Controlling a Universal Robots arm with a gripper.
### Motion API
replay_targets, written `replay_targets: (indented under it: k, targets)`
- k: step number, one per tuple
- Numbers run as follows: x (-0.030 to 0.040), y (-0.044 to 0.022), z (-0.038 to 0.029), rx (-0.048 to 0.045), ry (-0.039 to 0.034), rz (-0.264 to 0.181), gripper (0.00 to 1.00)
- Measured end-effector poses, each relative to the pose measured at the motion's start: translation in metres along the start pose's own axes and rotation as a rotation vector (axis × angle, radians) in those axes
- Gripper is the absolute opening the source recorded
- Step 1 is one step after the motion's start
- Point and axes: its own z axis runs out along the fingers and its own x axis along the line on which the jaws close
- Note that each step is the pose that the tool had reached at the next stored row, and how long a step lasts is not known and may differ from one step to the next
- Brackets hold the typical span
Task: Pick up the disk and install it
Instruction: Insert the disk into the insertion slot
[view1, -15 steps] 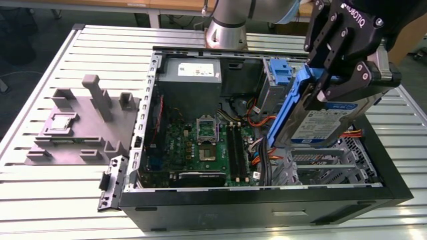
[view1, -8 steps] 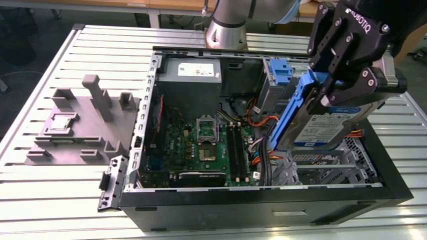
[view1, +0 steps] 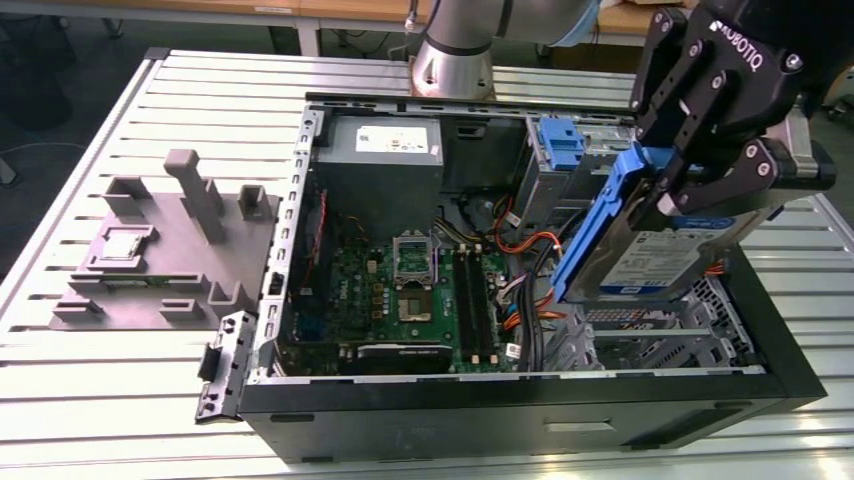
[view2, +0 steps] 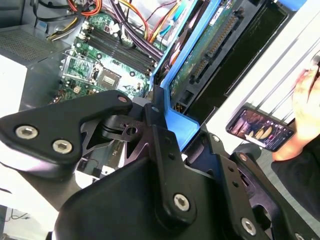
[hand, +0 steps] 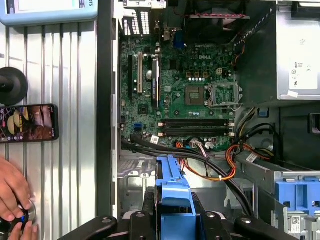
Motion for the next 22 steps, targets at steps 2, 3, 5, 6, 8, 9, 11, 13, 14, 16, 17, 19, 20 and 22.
replay_targets:
  k: [2, 3, 5, 6, 8, 9, 11, 13, 14, 16, 17, 19, 20, 22]
  targets:
    - [0.0001, -0.0026, 0.0003, 0.0, 0.0001, 0.0, 0.37]
    - [0.0002, -0.0036, 0.0006, 0.0, 0.0, 0.0, 0.37]
    - [0.0009, -0.0043, 0.0013, -0.0001, 0.0, -0.004, 0.37]
    - [0.0013, -0.0044, 0.0017, -0.0001, 0.0001, -0.008, 0.37]
    - [0.0022, -0.005, 0.0023, -0.0003, 0.0003, -0.013, 0.37]
    - [0.0023, -0.0057, 0.0024, -0.0004, 0.0004, -0.013, 0.37]
    - [0.0024, -0.0073, 0.0027, -0.0004, 0.0007, -0.013, 0.37]
    - [0.0025, -0.0092, 0.0032, -0.0004, 0.0008, -0.013, 0.37]
    - [0.0025, -0.0102, 0.0034, -0.0003, 0.0009, -0.013, 0.37]
    - [0.0025, -0.0122, 0.0039, -0.0003, 0.0011, -0.013, 0.37]
    - [0.0025, -0.0133, 0.0041, -0.0003, 0.0012, -0.013, 0.37]
    - [0.0025, -0.0157, 0.0045, -0.0003, 0.0014, -0.013, 0.37]
    - [0.0026, -0.017, 0.0048, -0.0003, 0.0014, -0.013, 0.37]
    - [0.0026, -0.0193, 0.0053, -0.0003, 0.0015, -0.013, 0.37]
